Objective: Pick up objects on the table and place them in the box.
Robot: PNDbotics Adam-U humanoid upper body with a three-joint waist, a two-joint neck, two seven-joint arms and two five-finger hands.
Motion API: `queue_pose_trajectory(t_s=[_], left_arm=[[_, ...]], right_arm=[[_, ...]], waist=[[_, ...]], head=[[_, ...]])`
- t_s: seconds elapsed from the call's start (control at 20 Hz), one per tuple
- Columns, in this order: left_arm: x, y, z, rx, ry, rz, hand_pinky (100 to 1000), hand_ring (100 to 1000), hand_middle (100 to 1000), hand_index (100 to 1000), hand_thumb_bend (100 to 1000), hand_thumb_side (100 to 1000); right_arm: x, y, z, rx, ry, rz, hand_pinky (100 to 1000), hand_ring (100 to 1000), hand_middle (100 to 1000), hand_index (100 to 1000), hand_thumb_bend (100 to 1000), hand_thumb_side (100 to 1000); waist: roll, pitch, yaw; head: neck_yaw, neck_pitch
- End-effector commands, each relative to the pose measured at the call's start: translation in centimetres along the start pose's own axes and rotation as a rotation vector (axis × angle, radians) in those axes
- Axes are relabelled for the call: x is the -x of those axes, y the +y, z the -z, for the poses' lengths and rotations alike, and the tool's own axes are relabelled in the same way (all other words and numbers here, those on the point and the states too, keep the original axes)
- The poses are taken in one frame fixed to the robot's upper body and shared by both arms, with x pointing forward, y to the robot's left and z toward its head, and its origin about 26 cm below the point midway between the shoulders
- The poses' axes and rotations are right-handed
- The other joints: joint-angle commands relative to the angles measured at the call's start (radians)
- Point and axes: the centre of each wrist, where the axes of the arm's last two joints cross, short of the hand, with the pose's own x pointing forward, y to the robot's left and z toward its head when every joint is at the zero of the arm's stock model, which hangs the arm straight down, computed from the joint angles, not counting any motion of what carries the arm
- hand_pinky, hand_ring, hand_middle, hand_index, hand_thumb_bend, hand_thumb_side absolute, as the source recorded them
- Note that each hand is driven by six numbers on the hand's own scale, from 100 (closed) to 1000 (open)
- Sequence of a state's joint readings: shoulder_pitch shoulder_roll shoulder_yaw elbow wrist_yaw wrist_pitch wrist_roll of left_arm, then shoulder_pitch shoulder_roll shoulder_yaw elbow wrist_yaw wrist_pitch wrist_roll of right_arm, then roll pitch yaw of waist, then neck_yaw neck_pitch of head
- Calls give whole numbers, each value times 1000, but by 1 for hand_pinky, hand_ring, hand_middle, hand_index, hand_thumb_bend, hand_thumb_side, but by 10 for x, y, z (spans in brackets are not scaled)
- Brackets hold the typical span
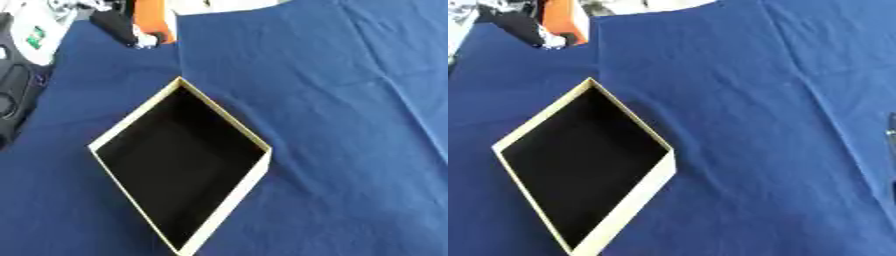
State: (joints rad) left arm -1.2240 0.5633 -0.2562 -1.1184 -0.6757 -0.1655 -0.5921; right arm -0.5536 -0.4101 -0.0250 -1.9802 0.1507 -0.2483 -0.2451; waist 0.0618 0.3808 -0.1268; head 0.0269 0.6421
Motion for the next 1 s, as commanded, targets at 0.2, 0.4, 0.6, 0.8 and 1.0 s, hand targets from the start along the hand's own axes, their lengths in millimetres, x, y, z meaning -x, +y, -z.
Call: queue_pose_trajectory(t_s=[0.2,0.4,0.6,0.8,1.0], left_arm=[[-14,-2,-20,-39,-94,74,247,370,315,460,100,436],[-30,-20,-27,-28,-178,81,245,365,311,458,100,437],[-46,-40,-36,17,-260,71,244,373,315,463,100,428],[-62,-42,-48,45,-309,43,219,349,335,476,100,417],[-74,-63,-62,87,-348,43,223,356,344,483,100,411]], right_arm=[[-5,-5,5,2,-27,-21,769,776,649,763,100,835],[-6,-4,5,5,-30,-19,769,777,650,763,100,833],[-6,-4,5,6,-32,-16,769,777,649,763,100,833],[-6,-4,5,9,-32,-15,770,777,649,763,100,836],[-6,-3,5,15,-33,-10,770,777,649,763,100,835]], waist=[[-9,-35,14],[-12,-37,18],[-13,-36,17],[-14,-33,17],[-15,-30,13]], head=[[-22,26],[-28,30],[-27,30],[-27,24],[-24,21]])
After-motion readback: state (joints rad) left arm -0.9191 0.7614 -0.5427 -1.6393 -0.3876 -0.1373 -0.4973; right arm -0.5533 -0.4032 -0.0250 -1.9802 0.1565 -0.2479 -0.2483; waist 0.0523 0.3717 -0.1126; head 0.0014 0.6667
